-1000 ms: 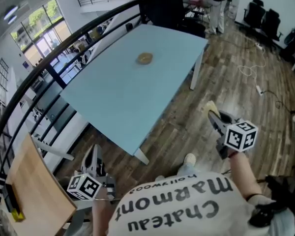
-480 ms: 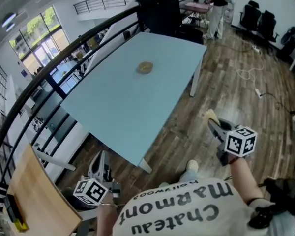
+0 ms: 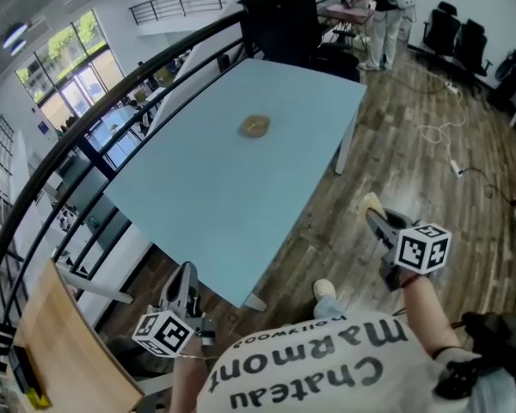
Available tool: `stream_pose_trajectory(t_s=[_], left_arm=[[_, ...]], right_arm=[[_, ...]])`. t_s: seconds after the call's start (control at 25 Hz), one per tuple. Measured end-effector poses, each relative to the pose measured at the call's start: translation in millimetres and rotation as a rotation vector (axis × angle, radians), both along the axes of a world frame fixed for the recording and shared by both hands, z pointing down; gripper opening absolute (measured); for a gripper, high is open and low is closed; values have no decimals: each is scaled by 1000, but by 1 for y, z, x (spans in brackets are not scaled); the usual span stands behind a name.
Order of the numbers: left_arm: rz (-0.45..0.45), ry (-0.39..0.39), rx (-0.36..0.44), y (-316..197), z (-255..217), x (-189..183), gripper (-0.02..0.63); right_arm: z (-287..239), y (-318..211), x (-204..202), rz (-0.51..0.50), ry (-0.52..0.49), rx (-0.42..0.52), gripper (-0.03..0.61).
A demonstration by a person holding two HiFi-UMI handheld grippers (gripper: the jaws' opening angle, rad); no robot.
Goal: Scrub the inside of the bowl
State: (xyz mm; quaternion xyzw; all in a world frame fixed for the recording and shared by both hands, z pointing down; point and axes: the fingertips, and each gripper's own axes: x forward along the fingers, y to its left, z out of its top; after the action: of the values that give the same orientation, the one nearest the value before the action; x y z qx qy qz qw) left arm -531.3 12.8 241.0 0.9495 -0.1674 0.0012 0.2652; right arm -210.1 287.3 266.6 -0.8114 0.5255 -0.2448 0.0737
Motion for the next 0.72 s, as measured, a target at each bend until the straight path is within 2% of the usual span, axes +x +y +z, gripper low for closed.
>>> stream_pose_trajectory(t_s=[0.32, 0.72], left_arm=[[-22, 4, -31, -14, 1, 53, 2], [-41, 1, -55, -26, 6, 147, 2]], right_arm=[[-4, -33, 61, -46, 6, 13, 61], [2, -54, 161, -55, -32, 40, 61]])
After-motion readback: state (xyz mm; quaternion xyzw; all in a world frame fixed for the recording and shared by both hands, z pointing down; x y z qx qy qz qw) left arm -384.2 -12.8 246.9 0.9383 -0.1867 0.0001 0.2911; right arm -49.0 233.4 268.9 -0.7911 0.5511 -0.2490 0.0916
